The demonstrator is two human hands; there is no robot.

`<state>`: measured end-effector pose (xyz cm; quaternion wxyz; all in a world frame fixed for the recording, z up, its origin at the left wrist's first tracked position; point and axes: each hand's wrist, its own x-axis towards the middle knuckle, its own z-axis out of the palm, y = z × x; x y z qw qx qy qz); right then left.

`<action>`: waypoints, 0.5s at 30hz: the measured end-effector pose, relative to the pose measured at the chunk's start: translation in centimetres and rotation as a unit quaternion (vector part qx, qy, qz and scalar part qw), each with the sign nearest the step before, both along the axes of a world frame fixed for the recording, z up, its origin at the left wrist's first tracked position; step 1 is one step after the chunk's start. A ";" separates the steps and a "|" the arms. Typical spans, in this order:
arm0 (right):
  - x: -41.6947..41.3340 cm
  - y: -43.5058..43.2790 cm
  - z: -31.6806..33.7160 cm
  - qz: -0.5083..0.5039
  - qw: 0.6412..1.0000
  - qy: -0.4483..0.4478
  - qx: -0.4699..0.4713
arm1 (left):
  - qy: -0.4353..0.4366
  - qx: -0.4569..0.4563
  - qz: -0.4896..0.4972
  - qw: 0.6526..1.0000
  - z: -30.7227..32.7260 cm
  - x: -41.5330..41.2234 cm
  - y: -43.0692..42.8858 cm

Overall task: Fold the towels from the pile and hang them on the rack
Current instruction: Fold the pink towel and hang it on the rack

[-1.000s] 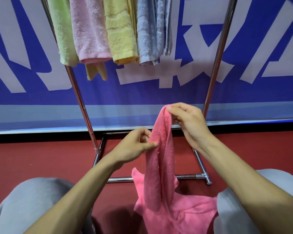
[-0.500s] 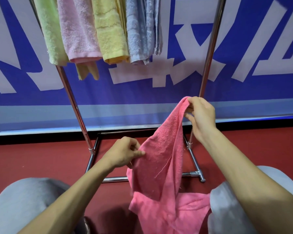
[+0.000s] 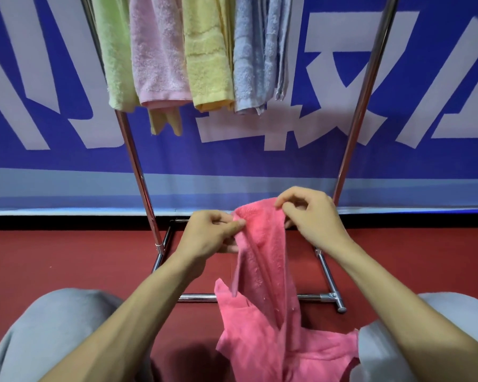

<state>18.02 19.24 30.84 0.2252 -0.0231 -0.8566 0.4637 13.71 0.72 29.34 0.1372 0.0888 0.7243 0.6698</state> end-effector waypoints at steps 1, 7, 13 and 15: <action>0.2 -0.4 -0.2 0.018 0.999 0.006 0.032 | -0.015 0.022 0.024 0.999 0.1 -0.1 0.0; 1.0 -2.0 -1.1 0.122 0.976 0.039 0.176 | -0.132 0.164 0.104 0.972 0.6 -0.5 0.1; 0.8 -2.1 -2.1 0.095 0.955 -0.026 0.280 | -0.179 0.237 0.134 0.946 1.2 -0.4 -0.1; 0.8 -2.2 -2.5 0.094 0.941 -0.039 0.324 | -0.188 0.249 0.136 0.940 1.5 -0.3 -0.1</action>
